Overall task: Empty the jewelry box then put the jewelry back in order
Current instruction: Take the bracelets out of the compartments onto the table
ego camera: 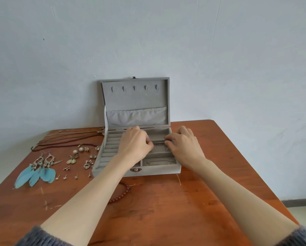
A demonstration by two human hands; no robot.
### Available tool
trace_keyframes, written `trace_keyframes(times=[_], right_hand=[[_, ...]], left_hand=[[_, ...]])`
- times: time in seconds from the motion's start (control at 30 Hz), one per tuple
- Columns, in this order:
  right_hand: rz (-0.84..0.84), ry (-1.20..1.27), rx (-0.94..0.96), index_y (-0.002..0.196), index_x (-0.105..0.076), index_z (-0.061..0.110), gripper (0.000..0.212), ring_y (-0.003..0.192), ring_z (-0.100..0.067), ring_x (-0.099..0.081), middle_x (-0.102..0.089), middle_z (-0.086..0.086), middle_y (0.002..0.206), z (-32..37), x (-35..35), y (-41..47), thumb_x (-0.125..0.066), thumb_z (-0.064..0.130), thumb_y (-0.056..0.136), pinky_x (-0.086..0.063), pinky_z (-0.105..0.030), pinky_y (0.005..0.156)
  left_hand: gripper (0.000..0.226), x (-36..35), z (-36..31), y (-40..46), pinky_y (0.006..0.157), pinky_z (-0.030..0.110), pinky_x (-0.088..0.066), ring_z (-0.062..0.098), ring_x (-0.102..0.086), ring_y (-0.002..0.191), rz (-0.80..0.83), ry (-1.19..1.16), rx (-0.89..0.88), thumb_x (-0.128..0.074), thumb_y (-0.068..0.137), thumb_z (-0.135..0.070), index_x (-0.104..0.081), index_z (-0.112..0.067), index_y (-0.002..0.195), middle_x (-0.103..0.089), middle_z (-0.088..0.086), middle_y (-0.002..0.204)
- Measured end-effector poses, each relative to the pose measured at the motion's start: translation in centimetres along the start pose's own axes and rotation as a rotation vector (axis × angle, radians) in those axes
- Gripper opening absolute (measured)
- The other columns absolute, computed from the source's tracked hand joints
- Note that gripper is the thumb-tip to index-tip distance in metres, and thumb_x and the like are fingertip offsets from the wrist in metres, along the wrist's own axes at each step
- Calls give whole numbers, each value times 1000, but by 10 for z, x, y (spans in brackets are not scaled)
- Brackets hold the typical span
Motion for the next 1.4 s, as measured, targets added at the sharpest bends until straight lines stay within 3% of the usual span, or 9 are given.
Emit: trace_keyframes(times=[0.13,0.27,0.4,0.53,0.6,0.77,0.9,1.1,1.4], right_hand=[[10,-30,23,122,-57,26,35,113,-24,-37,-46,-3,118,0,-1,1,-49,41,91,-35,-37,91],[73,-38,-2,125,-53,32,38,119,-24,-31,-42,0,127,2,-1,1,-48,46,90,-29,-39,93],[119,133,-28,95,-64,32,15,118,-21,-30,-48,6,121,9,3,-2,-50,38,90,-21,-35,84],[141,371,-96,80,-59,24,16,116,-19,-37,-58,4,112,17,13,-7,-48,26,90,-28,-39,91],[137,453,-92,85,-63,14,18,106,-19,-51,-65,1,102,21,21,-12,-48,23,91,-38,-40,93],[144,846,-129,84,-62,9,15,69,-6,-61,-72,-1,81,31,42,-27,-48,11,88,-49,-13,64],[230,1040,-181,82,-57,10,12,58,-11,-63,-66,-5,67,40,50,-39,-49,11,91,-50,-22,59],[344,1017,-227,83,-58,8,12,53,-12,-53,-53,-4,68,44,53,-63,-56,17,91,-42,-23,53],[472,953,-350,85,-62,3,7,51,-10,-51,-58,-4,61,28,35,-93,-66,8,83,-44,-20,52]], left_hand=[[12,12,-6,-2,72,29,-48,17,-61,76,-41,-247,-11,-61,83,-24,-69,-15,82,-66,0,79],[12,25,-12,2,57,9,-44,0,-61,67,-17,-512,69,-60,85,-24,-64,-21,74,-67,-10,70],[19,38,-18,-1,49,6,-44,-4,-59,49,4,-725,111,-57,87,-19,-61,-23,69,-68,-9,63],[11,45,-15,-10,47,11,-46,10,-69,60,44,-928,219,-54,90,-16,-61,-15,82,-70,-1,69],[10,48,-11,-15,58,19,-52,15,-71,68,55,-1024,289,-52,91,-16,-60,-10,90,-71,3,74],[9,61,-8,-28,61,26,-50,24,-71,76,179,-1292,401,-49,94,-16,-53,-8,96,-73,11,78],[10,74,-12,-38,54,23,-45,17,-66,62,254,-1279,404,-54,92,-17,-54,-9,96,-69,7,68],[17,76,-10,-70,48,18,-40,9,-54,58,421,-1053,369,-65,84,-10,-65,-6,101,-60,1,67],[7,49,0,-107,48,12,-47,7,-56,57,260,-731,364,-64,85,-11,-67,-15,81,-65,3,72]])
Point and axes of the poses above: each hand's wrist, its own y-axis towards the middle knuckle, its own x-axis out of the back of the hand, z = x × y, the point moved 3 cm from there along y, towards the middle knuckle
